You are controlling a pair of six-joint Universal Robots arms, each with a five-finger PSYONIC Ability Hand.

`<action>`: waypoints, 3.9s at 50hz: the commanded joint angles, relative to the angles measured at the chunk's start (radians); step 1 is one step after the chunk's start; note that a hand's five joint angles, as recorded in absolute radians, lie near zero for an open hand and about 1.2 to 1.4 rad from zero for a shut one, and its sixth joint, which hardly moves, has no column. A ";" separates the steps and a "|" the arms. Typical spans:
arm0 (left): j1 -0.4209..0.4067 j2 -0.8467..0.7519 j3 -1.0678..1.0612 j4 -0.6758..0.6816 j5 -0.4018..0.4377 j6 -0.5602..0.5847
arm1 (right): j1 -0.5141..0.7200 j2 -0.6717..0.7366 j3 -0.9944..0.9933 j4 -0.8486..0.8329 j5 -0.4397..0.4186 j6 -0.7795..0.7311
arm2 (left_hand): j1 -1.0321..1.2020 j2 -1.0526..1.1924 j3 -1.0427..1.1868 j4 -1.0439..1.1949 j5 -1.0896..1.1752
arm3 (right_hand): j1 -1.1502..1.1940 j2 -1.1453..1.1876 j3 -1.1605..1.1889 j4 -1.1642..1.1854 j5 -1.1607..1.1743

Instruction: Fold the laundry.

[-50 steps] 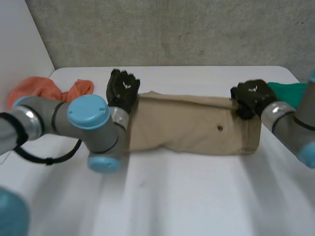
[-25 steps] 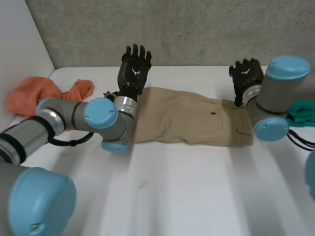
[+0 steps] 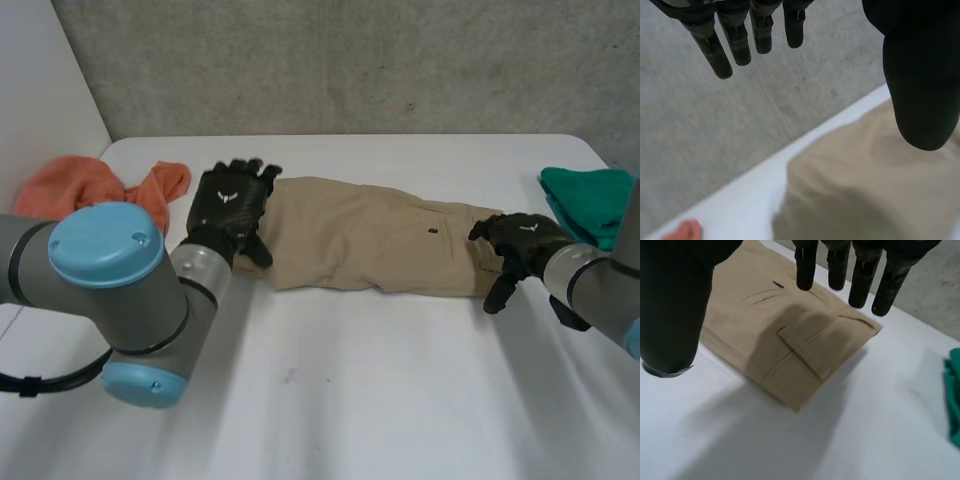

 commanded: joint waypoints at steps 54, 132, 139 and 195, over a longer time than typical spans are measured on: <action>0.056 0.078 -0.035 -0.044 -0.003 -0.071 | 0.258 0.188 -0.370 -0.273 -0.217 -0.535 | -0.015 -0.030 -0.040 -0.031 -0.047 | 1.181 1.164 1.149 1.150 1.141; -0.023 -0.088 0.480 -0.511 0.239 0.004 | 0.232 0.061 -0.111 -0.199 0.152 0.077 | -0.014 -0.029 -0.039 -0.031 -0.046 | -0.040 -0.057 -0.073 -0.072 -0.080; -0.005 0.061 0.313 -0.525 0.396 0.000 | 0.243 0.053 0.027 -0.299 0.105 0.043 | -0.014 -0.029 -0.039 -0.031 -0.046 | -0.040 -0.057 -0.073 -0.072 -0.080; 0.038 0.241 0.138 -0.564 0.569 -0.051 | 0.332 0.391 -0.250 -0.469 0.080 -0.081 | -0.008 -0.023 -0.033 -0.025 -0.040 | 0.275 0.258 0.242 0.244 0.235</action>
